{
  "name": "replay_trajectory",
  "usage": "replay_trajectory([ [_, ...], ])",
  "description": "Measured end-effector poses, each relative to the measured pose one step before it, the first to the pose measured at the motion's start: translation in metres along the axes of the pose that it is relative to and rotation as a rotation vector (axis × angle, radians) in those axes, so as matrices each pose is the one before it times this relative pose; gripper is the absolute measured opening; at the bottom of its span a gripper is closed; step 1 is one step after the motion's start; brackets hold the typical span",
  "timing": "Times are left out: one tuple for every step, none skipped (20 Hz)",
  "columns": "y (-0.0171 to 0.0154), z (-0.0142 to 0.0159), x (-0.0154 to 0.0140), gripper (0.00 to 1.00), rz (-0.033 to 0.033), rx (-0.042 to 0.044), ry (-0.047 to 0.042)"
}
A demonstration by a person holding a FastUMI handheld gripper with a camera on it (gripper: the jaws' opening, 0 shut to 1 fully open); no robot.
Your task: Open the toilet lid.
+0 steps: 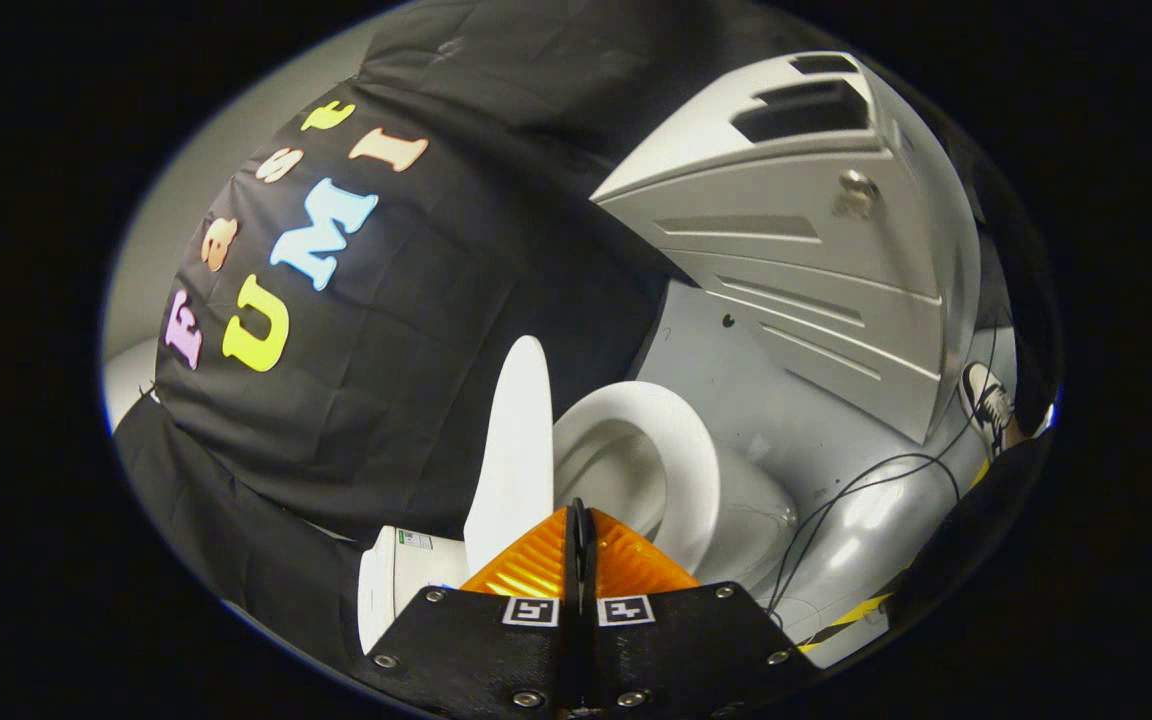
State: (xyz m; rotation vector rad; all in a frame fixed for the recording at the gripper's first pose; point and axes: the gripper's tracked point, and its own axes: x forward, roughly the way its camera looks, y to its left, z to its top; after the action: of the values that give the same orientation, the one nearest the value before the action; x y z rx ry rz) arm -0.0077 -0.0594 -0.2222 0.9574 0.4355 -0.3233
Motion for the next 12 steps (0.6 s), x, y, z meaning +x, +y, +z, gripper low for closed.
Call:
replay_trajectory([
  [0.01066, 0.00183, -0.00488, 0.0, 0.00063, -0.02909, -0.008],
  [0.01074, 0.00316, -0.00416, 0.0, 0.00277, -0.02935, -0.01162],
  [0.0111, 0.00157, -0.00484, 0.0, 0.00443, -0.02793, -0.01216],
  [0.01114, 0.00256, -0.00361, 0.0, 0.00596, -0.03021, -0.01369],
  [0.01094, 0.00166, -0.00351, 0.0, 0.00606, -0.03603, -0.01429],
  [0.01056, 0.00239, -0.00225, 0.0, 0.003, -0.04222, -0.01517],
  [0.00979, 0.00133, -0.00243, 0.0, 0.00071, -0.04206, -0.01403],
  [0.01173, 0.00425, -0.00221, 0.0, 0.00422, -0.04197, -0.01546],
  [0.01074, 0.00296, -0.00201, 0.0, 0.00129, -0.04161, -0.01168],
  [0.00977, 0.00272, -0.00236, 0.0, -0.00116, -0.03991, -0.00731],
  [0.00896, 0.0021, -0.00258, 0.0, -0.00431, -0.0373, -0.00892],
  [0.00854, 0.00283, -0.00305, 0.0, -0.00394, -0.03629, -0.00782],
])
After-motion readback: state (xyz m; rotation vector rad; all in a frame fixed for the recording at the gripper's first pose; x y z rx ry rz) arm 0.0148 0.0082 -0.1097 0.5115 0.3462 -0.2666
